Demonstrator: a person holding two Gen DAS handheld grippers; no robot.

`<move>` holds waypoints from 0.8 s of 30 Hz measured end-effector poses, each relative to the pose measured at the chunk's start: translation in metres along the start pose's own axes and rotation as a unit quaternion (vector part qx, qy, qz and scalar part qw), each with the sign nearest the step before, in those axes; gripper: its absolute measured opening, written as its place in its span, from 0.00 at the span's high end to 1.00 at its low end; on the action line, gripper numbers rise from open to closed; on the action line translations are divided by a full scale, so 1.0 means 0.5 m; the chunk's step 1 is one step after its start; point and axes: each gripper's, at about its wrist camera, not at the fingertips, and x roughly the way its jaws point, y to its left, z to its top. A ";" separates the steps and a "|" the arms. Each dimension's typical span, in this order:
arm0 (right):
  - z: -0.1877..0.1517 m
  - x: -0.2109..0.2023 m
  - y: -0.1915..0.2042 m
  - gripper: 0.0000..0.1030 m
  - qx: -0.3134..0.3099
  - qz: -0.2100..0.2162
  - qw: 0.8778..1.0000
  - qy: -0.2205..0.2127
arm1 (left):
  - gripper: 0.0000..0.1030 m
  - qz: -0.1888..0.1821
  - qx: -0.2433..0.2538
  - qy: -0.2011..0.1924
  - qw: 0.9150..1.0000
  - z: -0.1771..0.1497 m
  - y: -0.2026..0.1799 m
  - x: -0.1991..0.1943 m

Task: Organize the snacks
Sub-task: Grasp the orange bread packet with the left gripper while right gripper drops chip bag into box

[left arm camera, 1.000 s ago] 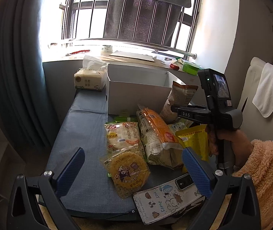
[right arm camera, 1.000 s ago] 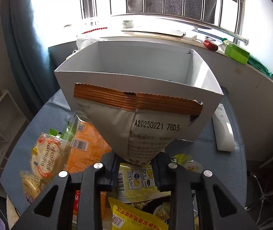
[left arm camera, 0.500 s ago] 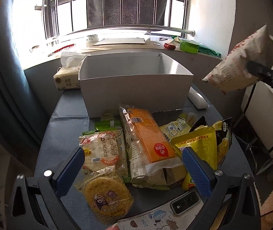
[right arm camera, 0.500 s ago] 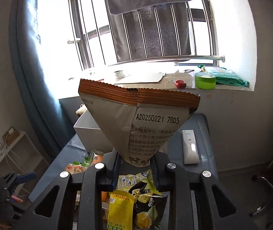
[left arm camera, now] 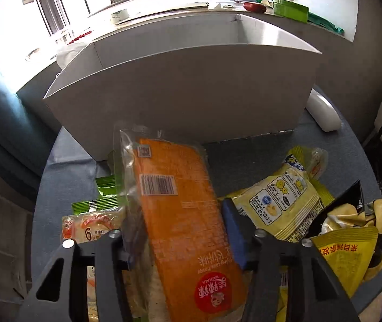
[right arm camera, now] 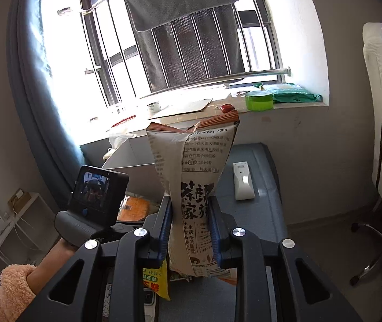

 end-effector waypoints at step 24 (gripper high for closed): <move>0.127 0.105 0.034 0.74 -0.010 0.064 0.998 0.017 | 0.86 -0.194 -0.013 -0.121 0.973 0.139 0.159 -0.210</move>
